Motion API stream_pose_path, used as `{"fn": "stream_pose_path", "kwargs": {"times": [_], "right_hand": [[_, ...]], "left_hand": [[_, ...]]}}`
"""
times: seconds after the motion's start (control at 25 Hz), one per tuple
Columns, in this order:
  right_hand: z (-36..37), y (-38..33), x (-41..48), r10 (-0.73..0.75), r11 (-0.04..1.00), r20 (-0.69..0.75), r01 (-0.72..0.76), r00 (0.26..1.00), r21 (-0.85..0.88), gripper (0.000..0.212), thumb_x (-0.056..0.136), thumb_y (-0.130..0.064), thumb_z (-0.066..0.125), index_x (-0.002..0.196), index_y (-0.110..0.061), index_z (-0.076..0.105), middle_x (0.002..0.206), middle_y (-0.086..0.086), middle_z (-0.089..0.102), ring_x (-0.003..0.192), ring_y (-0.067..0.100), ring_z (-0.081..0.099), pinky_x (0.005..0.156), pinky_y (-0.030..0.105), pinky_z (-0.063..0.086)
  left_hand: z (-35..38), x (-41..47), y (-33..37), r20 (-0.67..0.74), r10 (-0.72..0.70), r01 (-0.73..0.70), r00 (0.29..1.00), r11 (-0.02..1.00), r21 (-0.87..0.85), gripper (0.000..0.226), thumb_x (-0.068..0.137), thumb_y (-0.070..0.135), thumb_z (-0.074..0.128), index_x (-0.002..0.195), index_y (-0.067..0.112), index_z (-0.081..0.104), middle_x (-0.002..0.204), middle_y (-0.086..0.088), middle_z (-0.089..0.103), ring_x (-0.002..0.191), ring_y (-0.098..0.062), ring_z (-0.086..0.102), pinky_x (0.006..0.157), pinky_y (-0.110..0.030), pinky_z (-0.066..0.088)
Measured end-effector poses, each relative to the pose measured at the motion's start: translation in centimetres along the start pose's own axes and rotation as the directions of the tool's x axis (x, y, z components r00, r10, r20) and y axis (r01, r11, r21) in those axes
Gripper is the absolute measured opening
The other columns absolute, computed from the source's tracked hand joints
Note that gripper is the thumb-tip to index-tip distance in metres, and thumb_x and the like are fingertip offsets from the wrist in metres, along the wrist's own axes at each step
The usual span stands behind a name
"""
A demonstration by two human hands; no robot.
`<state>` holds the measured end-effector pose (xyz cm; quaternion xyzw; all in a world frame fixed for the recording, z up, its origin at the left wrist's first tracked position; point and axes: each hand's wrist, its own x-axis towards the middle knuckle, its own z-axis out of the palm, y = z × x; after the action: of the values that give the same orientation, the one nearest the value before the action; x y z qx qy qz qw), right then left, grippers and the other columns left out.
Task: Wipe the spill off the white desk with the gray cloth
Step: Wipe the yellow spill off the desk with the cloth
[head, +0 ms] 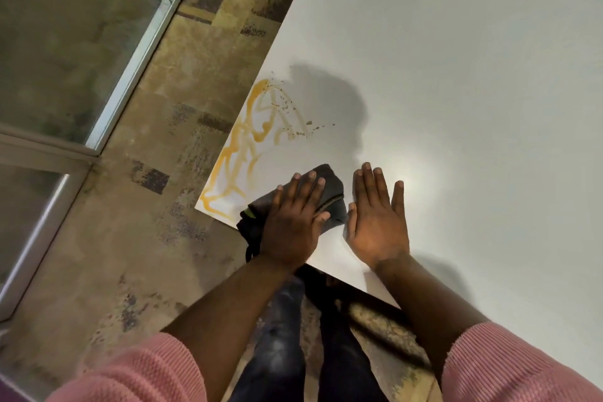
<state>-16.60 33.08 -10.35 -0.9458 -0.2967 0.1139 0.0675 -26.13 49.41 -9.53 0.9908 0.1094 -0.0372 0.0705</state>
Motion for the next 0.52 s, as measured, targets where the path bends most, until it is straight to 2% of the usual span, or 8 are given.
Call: {"fn": "stream_pose_path", "kwargs": {"times": [0.16, 0.28, 0.4, 0.52], "right_hand": [[0.2, 0.1, 2.8, -0.072, 0.997, -0.001, 0.072, 0.997, -0.009, 0.067, 0.105, -0.038, 0.025, 0.166, -0.01, 0.018, 0.175, 0.01, 0.013, 0.162, 0.028, 0.01, 0.129, 0.06, 0.01], [-0.8, 0.6, 6.0, -0.036, 0.999, -0.027, 0.036, 0.999, 0.009, 0.067, 0.105, -0.037, 0.024, 0.166, -0.01, 0.017, 0.175, 0.009, 0.012, 0.162, 0.027, 0.009, 0.129, 0.059, 0.008], [-1.1, 0.9, 7.7, -0.014, 1.0, -0.037, 0.015, 0.999, 0.023, 0.066, 0.106, -0.036, 0.022, 0.166, -0.01, 0.016, 0.175, 0.01, 0.011, 0.163, 0.027, 0.007, 0.129, 0.059, 0.007], [-1.0, 1.2, 7.9, -0.022, 0.999, -0.052, 0.024, 0.998, 0.029, 0.067, 0.104, -0.032, 0.031, 0.166, -0.01, 0.018, 0.175, 0.01, 0.012, 0.162, 0.027, 0.007, 0.129, 0.059, 0.009]], "left_hand": [[0.2, 5.9, -1.5, -0.06, -0.088, 0.084, 0.994, 0.995, -0.06, 0.06, 0.109, 0.043, 0.035, 0.162, 0.018, 0.023, 0.169, -0.006, 0.024, 0.157, -0.029, 0.019, 0.125, -0.048, 0.018], [-0.7, 9.9, -1.4, -0.032, -0.137, 0.134, 0.99, 0.988, -0.071, 0.061, 0.109, 0.044, 0.028, 0.163, 0.018, 0.018, 0.17, -0.007, 0.022, 0.157, -0.029, 0.019, 0.125, -0.049, 0.019], [-0.7, 9.8, -1.2, -0.087, -0.167, 0.161, 0.982, 0.985, -0.069, 0.058, 0.11, 0.041, 0.025, 0.163, 0.018, 0.019, 0.17, -0.006, 0.022, 0.157, -0.028, 0.019, 0.126, -0.047, 0.018], [-0.1, 7.0, -0.3, -0.063, -0.128, 0.122, 0.99, 0.989, -0.081, 0.057, 0.11, 0.036, 0.028, 0.163, 0.018, 0.02, 0.17, -0.005, 0.019, 0.158, -0.027, 0.014, 0.127, -0.049, 0.017]]}}
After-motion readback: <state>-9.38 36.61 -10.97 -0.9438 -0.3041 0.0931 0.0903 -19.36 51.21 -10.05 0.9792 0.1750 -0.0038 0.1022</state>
